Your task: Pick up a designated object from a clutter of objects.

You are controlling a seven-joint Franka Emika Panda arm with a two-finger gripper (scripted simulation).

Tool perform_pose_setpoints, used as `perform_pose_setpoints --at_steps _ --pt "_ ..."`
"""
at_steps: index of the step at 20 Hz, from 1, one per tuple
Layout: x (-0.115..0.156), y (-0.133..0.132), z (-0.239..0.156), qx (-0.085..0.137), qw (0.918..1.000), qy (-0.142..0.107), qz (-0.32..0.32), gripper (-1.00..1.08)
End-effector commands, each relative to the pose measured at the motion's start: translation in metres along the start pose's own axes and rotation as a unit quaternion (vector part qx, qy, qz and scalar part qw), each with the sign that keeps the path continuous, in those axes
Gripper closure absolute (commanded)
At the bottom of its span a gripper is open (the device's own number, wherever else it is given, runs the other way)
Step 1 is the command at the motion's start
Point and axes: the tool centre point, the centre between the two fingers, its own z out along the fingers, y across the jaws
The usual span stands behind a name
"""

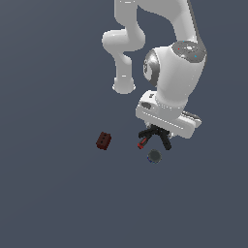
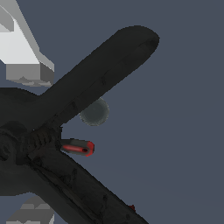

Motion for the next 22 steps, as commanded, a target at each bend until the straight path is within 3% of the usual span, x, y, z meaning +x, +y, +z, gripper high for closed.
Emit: perform_pose_setpoints --at_steps 1,14,22 --pt "0.01 0.003 -0.026 0.0 1.0 0.0 0.0 1.08" --pt "0.06 0.013 -0.146 -0.003 1.0 -0.002 -0.001 1.08" --pt "0.08 0.015 -0.189 -0.004 1.0 -0.003 -0.001 1.08"
